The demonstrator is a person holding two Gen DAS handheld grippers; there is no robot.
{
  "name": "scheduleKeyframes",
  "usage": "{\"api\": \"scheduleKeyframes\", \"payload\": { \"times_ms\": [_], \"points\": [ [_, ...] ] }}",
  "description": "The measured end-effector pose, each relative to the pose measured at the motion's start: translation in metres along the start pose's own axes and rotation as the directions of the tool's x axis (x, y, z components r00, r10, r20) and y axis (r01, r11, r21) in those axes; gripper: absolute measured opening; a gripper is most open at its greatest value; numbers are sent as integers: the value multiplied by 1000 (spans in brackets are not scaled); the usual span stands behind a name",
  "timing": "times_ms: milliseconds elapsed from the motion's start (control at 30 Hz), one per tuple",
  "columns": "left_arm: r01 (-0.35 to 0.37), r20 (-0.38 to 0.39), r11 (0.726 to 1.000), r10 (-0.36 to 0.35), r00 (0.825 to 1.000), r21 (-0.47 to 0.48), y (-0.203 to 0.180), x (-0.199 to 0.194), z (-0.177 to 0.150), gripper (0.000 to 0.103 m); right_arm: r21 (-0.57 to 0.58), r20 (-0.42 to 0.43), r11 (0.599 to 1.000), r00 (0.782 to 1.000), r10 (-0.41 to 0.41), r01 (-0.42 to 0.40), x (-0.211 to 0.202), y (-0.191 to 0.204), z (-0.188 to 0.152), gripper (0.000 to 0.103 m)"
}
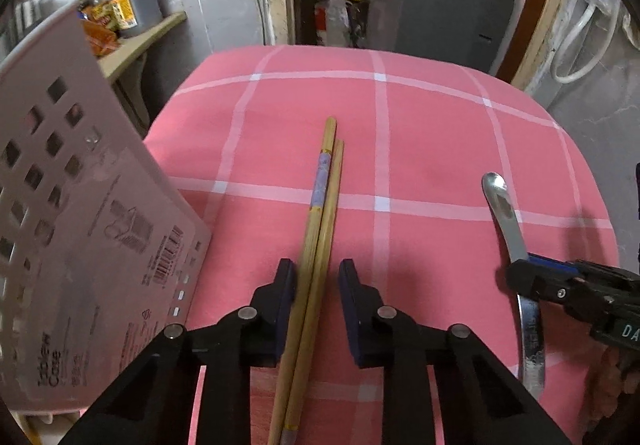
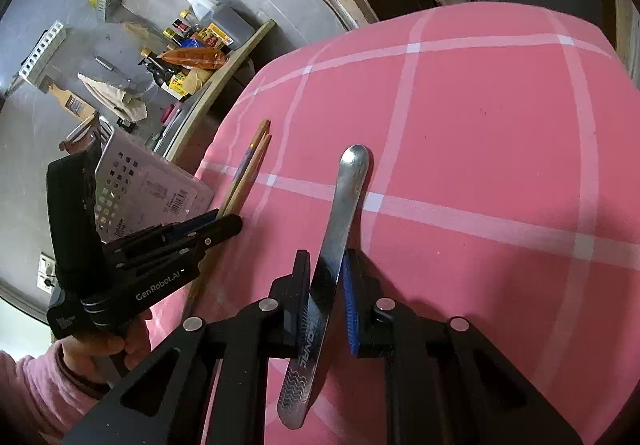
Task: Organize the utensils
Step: 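Grasp the wooden chopsticks with the left tool while the right grasps the steel peeler, then lift the chopsticks and peeler and carry them over the white caddy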
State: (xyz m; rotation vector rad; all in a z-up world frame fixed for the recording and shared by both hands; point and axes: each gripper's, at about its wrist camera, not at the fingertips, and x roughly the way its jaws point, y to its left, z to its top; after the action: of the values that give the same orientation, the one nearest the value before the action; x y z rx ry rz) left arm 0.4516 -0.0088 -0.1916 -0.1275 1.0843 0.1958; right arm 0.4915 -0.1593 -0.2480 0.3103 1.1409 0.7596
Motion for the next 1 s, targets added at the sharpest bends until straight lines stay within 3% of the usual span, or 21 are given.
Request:
{"api": "scheduleKeyframes", "payload": {
  "times_ms": [233, 300, 367, 433, 567, 733, 900, 1000],
  "points": [
    [29, -78, 999, -25, 997, 44, 0, 8, 15, 22, 71, -8, 997, 999, 39, -38, 8, -4, 0, 11],
    [32, -95, 998, -26, 995, 62, -2, 7, 14, 19, 76, 0, 997, 1000, 30, -30, 11, -1, -3, 9],
    [44, -108, 996, -36, 993, 74, -4, 8, 16, 8, 81, 11, 996, 1000, 24, -25, 12, 3, -7, 4],
    [47, -120, 995, -35, 992, 93, -9, 7, 17, 7, 88, 32, 996, 999, 5, -7, 11, 8, -10, 4],
    [125, -145, 991, -116, 983, 55, -3, 4, 12, 7, 123, 72, 992, 997, -6, -3, 2, 7, -15, 3],
    [277, -201, 959, -284, 938, -63, 10, 2, 0, 7, 163, 116, 987, 993, -23, 4, -15, 7, -24, 2],
    [359, -245, 926, -378, 893, -118, 15, -2, -13, 7, 180, 179, 983, 982, -66, 34, -35, 14, -35, 2],
    [418, -227, 895, -444, 867, -154, 19, -9, -22, 7, 181, 224, 982, 970, -97, 56, -50, 20, -42, 2]
  ]
}}
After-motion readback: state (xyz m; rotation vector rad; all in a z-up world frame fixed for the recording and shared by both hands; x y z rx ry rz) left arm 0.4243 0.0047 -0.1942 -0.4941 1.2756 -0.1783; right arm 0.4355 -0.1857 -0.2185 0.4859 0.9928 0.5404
